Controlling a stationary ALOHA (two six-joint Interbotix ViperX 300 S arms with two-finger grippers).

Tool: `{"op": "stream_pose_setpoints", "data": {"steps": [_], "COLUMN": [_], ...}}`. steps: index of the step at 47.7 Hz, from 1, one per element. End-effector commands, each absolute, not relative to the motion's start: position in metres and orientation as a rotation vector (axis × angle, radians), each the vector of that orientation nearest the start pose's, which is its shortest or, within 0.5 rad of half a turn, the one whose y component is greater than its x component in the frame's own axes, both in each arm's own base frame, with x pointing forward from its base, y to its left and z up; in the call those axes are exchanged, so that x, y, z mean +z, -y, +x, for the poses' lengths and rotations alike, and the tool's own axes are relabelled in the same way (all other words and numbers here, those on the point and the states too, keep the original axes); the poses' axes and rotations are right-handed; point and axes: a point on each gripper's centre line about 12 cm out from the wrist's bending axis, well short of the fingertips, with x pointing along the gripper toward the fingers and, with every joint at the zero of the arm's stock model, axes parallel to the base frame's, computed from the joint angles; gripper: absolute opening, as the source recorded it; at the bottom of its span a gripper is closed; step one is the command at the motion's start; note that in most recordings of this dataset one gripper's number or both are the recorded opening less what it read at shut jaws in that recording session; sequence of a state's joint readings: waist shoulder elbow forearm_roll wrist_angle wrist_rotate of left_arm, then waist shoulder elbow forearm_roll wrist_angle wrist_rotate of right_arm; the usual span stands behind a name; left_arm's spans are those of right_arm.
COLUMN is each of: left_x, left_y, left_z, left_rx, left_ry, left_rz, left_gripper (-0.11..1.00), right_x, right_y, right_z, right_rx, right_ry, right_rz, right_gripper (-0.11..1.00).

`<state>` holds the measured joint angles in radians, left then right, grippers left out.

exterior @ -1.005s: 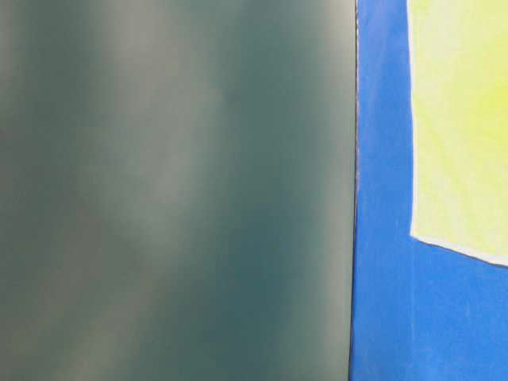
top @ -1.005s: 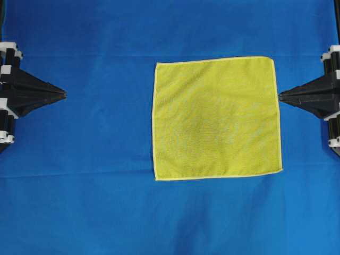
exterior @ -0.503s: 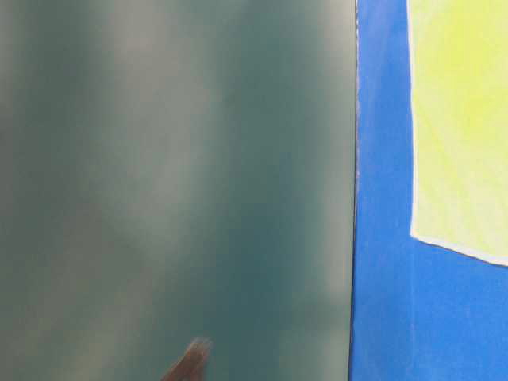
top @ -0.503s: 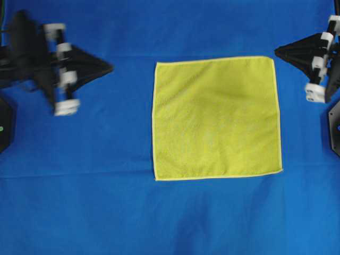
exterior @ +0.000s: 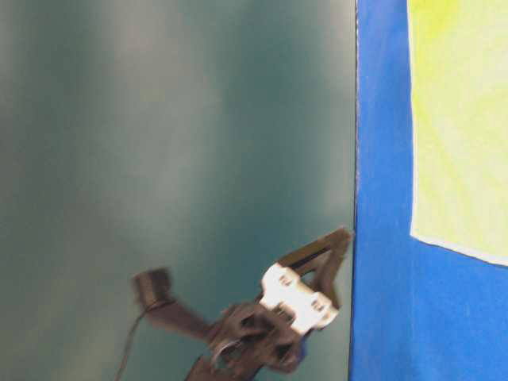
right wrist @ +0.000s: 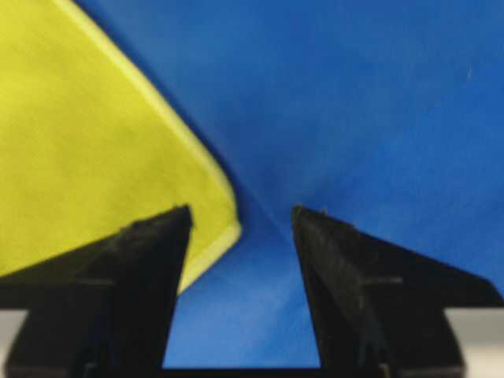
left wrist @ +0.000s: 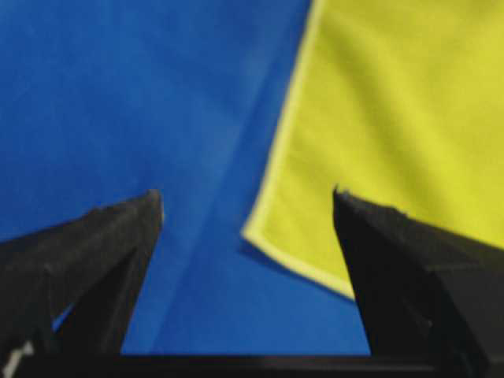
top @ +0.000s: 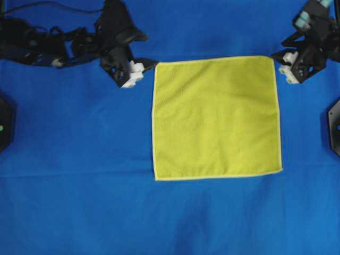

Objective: Fold the yellow towel.
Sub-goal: 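Move both grippers toward the towel's top corners, then grasp the yellow towel's top-left and top-right corners with both grippers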

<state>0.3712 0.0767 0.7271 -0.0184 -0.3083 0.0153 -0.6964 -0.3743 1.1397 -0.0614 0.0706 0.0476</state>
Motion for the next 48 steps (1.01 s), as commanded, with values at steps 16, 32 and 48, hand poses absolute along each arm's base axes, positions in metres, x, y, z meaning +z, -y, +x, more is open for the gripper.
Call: {"op": "stream_pose_setpoints", "data": {"steps": [16, 32, 48], "left_x": [0.101, 0.079, 0.075], "left_y": [-0.17, -0.169, -0.163], "left_z": [0.398, 0.396, 0.393], "left_rx": [0.399, 0.394, 0.375], "left_ry": [-0.549, -0.653, -0.702], "left_rz": [-0.115, -0.135, -0.126], "left_gripper": [0.83, 0.61, 0.01], "right_x": [0.1, 0.083, 0.083], "right_y": [0.175, 0.173, 0.171], "right_z": [0.197, 0.194, 0.195], "right_rx": [-0.657, -0.648, -0.644], "right_ry": [-0.875, -0.93, -0.943], "right_rz": [0.295, 0.317, 0.321], "right_gripper": [0.56, 0.48, 0.02]}}
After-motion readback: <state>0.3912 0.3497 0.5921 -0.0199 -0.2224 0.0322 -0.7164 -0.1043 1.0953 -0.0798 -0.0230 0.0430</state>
